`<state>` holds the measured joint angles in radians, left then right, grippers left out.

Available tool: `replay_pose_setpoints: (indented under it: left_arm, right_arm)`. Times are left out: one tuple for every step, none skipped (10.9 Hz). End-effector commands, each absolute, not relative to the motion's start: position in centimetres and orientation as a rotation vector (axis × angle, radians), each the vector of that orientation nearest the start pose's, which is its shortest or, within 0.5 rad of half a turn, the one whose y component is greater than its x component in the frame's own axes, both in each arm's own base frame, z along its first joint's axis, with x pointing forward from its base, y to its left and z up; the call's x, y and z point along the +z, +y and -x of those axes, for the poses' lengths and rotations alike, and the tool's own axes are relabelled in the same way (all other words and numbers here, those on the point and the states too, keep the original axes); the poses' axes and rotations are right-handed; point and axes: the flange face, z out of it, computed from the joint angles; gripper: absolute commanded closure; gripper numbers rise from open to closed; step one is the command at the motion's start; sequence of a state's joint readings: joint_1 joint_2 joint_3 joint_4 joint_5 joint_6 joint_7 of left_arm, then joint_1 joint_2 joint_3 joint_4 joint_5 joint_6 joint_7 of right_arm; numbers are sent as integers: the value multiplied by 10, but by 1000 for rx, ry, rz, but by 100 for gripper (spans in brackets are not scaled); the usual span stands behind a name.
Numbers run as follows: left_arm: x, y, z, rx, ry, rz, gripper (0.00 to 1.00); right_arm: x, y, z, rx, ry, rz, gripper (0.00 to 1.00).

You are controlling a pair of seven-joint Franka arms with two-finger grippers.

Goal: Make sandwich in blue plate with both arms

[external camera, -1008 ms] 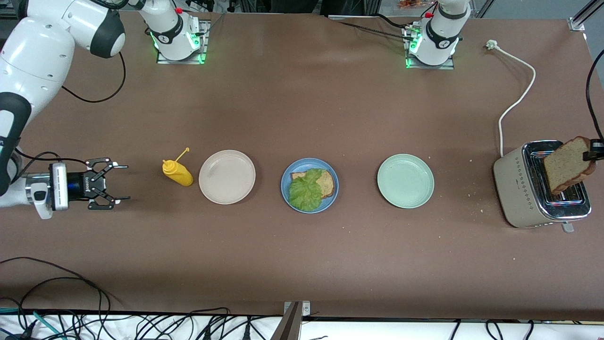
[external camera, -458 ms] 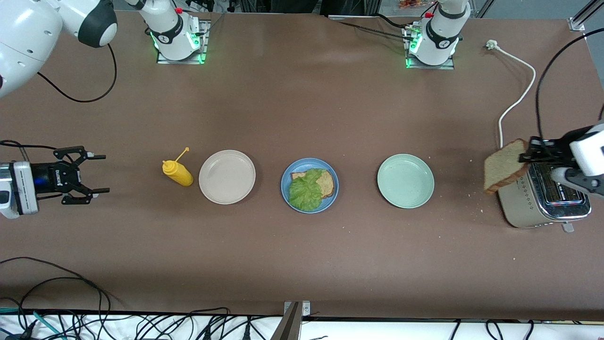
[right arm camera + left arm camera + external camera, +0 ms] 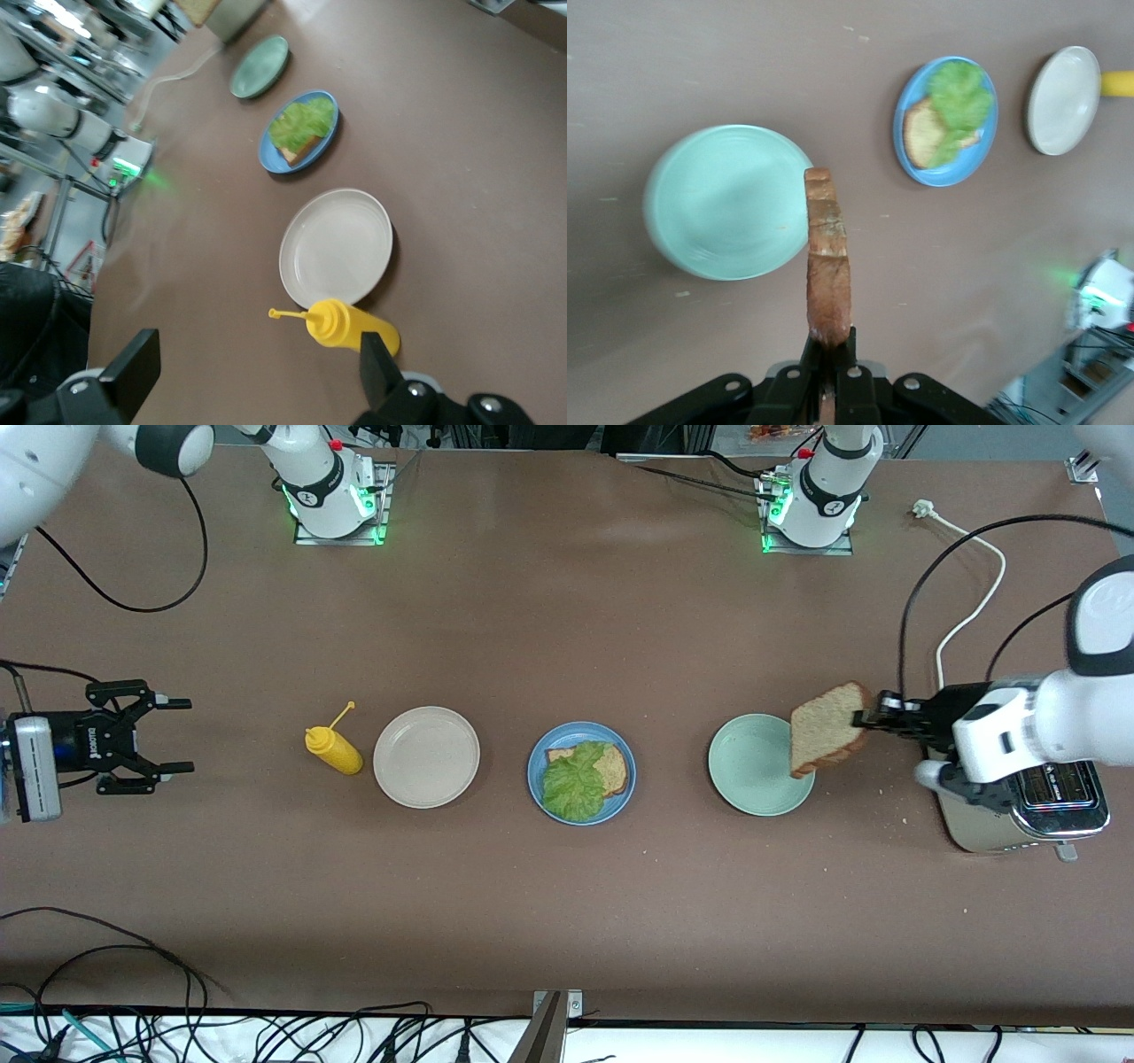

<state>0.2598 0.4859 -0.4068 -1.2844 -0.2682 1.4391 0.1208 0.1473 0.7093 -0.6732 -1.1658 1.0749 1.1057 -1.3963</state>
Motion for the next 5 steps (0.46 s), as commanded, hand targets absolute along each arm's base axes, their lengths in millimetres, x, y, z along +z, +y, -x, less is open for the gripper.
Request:
replay_pose_setpoints:
  left_arm:
    - [470,-136,-662,649,219,3679,100]
    - [463,-148,-667,695,136,3759,100]
    - [452,-150,-672,730,99,3802,100]
    - [447,-153,-677,737,59,3850,100]
    - [437,-156,-681,779,8,3906,100]
  right_arm:
    - [480,-73,-641,-116,-1050,2181,0]
    - [482,-65,-636,-77,-1017,2242,0]
    - [488,-61,-630,-55,-972,2312,0]
    - [498,-58,-622,-16,-906,2394,0]
    - [508,-52,-617,25,-837,2481,0]
